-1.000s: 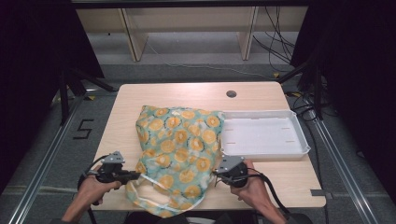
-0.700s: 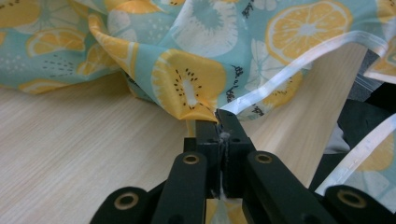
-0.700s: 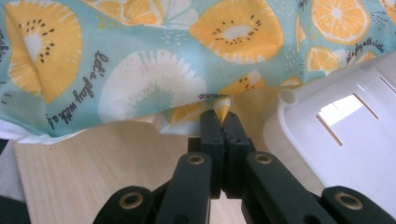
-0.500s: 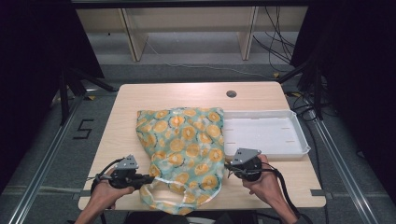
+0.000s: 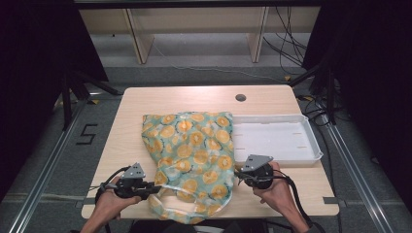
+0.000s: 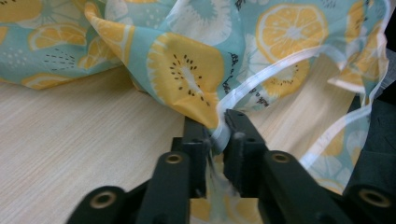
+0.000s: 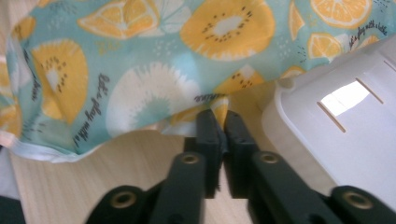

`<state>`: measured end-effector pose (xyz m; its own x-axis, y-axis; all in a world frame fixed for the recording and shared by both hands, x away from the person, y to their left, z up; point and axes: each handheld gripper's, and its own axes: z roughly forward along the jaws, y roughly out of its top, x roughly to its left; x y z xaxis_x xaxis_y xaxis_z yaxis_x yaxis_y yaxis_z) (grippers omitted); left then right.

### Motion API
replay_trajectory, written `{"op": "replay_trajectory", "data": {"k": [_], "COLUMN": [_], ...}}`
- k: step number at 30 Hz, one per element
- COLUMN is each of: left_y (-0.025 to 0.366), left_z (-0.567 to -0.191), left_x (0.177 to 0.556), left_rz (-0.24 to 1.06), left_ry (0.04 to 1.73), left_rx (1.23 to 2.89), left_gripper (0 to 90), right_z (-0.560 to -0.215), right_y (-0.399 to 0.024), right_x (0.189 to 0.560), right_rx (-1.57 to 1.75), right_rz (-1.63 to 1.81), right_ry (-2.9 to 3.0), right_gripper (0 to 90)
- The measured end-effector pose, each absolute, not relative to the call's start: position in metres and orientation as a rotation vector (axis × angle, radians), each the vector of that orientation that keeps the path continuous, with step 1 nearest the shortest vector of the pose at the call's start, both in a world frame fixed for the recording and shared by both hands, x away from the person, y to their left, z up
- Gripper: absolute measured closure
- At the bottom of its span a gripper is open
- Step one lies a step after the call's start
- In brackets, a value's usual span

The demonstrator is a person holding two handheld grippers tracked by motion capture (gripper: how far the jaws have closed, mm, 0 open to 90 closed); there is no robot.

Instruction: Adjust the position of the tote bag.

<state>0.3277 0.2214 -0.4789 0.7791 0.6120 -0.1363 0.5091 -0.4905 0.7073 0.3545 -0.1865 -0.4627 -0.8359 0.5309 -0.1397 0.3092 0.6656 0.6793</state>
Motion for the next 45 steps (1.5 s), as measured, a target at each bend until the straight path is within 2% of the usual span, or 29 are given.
{"op": "replay_trajectory", "data": {"k": [2, 4, 8, 11, 18, 21, 22, 24, 26, 27, 28, 30, 40, 45], "left_y": [0.222, 0.224, 0.232, 0.234, 0.230, 0.228, 0.226, 0.225, 0.223, 0.223, 0.219, 0.216, 0.203, 0.202], "left_z": [-0.477, -0.474, -0.464, -0.460, -0.464, -0.465, -0.465, -0.463, -0.462, -0.460, -0.457, -0.457, -0.441, -0.438], "left_x": [0.326, 0.323, 0.320, 0.317, 0.318, 0.319, 0.318, 0.319, 0.320, 0.321, 0.322, 0.321, 0.322, 0.322], "left_rz": [0.189, 0.188, 0.225, 0.260, 0.245, 0.245, 0.246, 0.253, 0.266, 0.255, 0.263, 0.264, 0.283, 0.276], "left_ry": [0.861, 0.864, 0.856, 0.848, 0.837, 0.843, 0.844, 0.809, 0.822, 0.797, 0.776, 0.782, 0.707, 0.721], "left_rx": [2.166, 2.161, 2.194, 2.206, 2.226, 2.236, 2.222, 2.246, 2.224, 2.239, 2.244, 2.222, 2.184, 2.144], "left_gripper": [68.6, 61.8, 51.0, 49.2, 46.7, 52.5, 56.0, 69.6, 77.7, 77.7, 84.0, 88.5, 89.7, 89.7], "right_z": [-0.461, -0.458, -0.445, -0.439, -0.448, -0.450, -0.451, -0.451, -0.452, -0.452, -0.454, -0.456, -0.463, -0.465], "right_y": [-0.188, -0.189, -0.191, -0.187, -0.159, -0.147, -0.142, -0.134, -0.125, -0.125, -0.116, -0.107, -0.065, -0.056], "right_x": [0.354, 0.352, 0.344, 0.337, 0.329, 0.327, 0.327, 0.326, 0.323, 0.323, 0.323, 0.321, 0.320, 0.322], "right_rx": [0.684, 0.731, 0.706, 0.697, 0.671, 0.646, 0.629, 0.606, 0.611, 0.611, 0.547, 0.568, 0.502, 0.513], "right_rz": [0.973, 0.990, 1.034, 1.082, 1.108, 1.117, 1.129, 1.154, 1.159, 1.159, 1.160, 1.163, 1.146, 1.131], "right_ry": [2.551, 2.510, 2.485, 2.489, 2.562, 2.592, 2.594, 2.611, 2.624, 2.624, 2.643, 2.657, 2.681, 2.665], "right_gripper": [79.4, 69.3, 61.1, 56.6, 45.5, 42.1, 40.9, 39.8, 39.3, 39.3, 38.6, 38.0, 36.3, 35.5]}}
